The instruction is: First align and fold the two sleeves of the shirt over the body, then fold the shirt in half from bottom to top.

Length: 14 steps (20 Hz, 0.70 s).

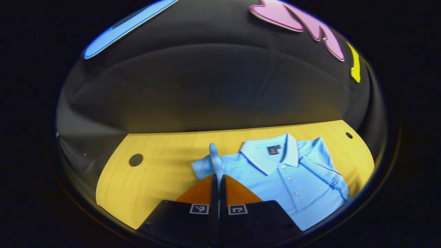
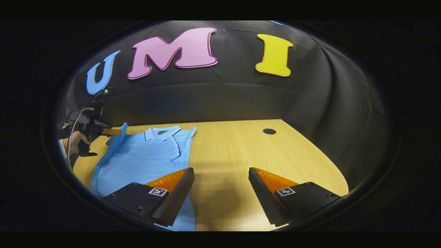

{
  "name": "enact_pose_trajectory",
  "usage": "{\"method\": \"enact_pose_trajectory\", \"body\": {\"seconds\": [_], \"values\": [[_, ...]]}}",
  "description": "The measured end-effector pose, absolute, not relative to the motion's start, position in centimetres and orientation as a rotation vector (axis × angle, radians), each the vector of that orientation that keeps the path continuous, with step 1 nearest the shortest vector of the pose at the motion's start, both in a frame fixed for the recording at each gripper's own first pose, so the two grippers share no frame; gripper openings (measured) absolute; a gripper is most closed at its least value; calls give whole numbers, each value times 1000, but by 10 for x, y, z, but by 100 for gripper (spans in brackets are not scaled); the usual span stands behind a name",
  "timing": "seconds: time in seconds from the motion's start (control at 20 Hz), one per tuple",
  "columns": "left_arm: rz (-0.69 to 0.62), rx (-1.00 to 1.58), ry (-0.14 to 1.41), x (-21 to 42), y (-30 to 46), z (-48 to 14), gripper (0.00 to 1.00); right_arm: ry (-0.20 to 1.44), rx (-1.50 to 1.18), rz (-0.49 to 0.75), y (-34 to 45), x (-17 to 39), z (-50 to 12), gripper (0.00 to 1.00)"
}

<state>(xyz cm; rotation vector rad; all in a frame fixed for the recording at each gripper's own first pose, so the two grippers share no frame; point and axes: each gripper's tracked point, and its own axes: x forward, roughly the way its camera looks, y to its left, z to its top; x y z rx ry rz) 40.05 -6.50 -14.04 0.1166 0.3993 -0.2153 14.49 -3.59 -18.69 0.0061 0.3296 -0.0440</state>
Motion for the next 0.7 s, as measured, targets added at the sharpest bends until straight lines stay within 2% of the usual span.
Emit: {"method": "enact_pose_trajectory", "body": {"seconds": [0.2,0.4,0.7], "values": [[-304,67,380,385,-114,-136,6,321,-2,-48,-39,134,-185,98],[-315,20,317,350,-111,-111,99,324,12,-64,-43,112,-189,98],[-258,32,213,230,-38,-72,99,358,31,-77,-42,59,-198,98]]}}
